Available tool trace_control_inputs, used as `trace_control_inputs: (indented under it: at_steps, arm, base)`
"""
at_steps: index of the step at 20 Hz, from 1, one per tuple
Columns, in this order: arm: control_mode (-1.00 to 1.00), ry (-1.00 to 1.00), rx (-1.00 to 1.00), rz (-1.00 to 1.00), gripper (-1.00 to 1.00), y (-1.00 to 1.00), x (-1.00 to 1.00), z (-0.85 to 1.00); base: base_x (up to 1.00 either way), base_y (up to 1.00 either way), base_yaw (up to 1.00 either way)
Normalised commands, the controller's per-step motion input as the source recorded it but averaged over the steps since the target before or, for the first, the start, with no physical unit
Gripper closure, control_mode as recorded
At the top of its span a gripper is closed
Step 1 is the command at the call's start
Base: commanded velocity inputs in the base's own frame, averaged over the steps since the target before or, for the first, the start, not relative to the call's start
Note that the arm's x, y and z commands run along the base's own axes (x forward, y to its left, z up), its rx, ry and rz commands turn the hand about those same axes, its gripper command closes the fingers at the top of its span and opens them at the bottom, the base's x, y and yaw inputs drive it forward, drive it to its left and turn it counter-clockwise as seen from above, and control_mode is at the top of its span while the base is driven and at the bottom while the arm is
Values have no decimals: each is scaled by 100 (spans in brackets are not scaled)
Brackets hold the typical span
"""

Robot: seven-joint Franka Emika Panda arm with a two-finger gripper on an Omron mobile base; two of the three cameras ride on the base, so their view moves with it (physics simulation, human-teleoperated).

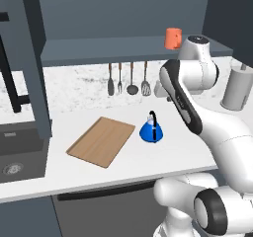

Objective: Pick the kettle from the counter and place it on the tray. Then pick the mug from the cabinet and place it on the tray. Then close the cabinet doors.

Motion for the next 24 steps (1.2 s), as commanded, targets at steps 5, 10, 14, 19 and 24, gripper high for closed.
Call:
trace_control_inputs:
  at_steps: [5, 10, 14, 19, 24]
  arm:
    - [-100, -5, 0, 0, -100, 0, -17, -3]
    - [-100, -2, -11, 0, -100, 0, -23, -54]
    - [-100, 0, -21, 0, -100, 0, -13, -57]
    - [-100, 3, -1, 0, -100, 10, 19, -39]
    - [-100, 2, 0, 5, -100, 1, 53, -18]
  base:
    - [0, 0, 0]
    - [0, 0, 0]
    - [0, 0, 0]
    - [0, 0, 0]
    - [0, 0, 0]
